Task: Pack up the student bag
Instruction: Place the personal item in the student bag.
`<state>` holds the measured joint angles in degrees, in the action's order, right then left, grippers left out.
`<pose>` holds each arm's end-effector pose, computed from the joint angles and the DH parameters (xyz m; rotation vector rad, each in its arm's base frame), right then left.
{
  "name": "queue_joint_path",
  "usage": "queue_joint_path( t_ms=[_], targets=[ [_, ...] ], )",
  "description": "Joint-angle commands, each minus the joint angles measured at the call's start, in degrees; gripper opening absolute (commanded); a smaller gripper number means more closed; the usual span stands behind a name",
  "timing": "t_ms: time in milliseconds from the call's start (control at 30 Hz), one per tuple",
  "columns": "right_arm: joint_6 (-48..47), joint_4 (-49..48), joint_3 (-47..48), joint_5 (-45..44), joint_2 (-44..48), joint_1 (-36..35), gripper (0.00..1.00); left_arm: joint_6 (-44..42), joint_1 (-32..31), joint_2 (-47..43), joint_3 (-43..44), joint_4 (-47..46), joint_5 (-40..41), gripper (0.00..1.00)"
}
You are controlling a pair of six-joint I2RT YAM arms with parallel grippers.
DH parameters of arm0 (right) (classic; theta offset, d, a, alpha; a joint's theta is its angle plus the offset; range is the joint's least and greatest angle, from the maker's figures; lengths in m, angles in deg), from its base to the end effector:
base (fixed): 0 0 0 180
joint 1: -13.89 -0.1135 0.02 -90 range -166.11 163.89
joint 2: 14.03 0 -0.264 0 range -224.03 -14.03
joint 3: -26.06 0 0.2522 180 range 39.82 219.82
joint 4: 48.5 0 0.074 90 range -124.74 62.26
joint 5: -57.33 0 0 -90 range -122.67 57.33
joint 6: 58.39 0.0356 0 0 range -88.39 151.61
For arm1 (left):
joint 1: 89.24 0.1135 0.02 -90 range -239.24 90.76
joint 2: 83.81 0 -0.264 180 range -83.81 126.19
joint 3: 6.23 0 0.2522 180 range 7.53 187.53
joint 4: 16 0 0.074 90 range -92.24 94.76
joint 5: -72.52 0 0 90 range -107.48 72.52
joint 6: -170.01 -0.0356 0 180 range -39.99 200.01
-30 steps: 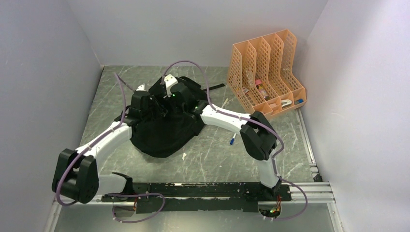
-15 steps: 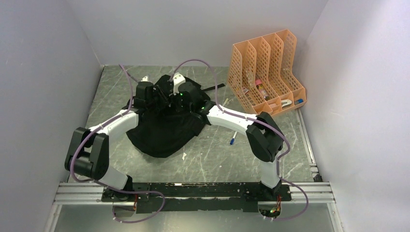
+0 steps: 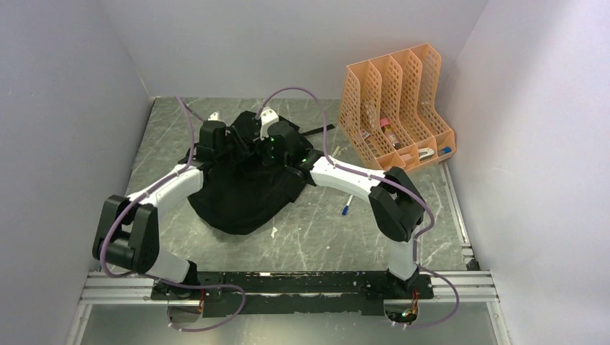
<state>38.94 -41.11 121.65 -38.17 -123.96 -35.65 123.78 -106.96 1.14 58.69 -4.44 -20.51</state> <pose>0.2985 0.3447 0.2587 -0.6558 1.8791 0.5581 0.3109 -0.1013 0.2327 -0.4641 2.1506 -0.6786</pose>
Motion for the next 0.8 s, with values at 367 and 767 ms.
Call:
queue_joint_path(
  t_ms=[367,767],
  targets=[
    [5.16,0.02,-6.96,3.04,12.82,-0.38,0.34,-8.8,0.48,-26.04,-8.25,15.95,8.34,0.38],
    [27.89,17.95,-15.77,-27.49,20.67,0.9,0.49,-11.63,0.58,-28.98,-7.25,18.22,10.41,0.38]
  ],
)
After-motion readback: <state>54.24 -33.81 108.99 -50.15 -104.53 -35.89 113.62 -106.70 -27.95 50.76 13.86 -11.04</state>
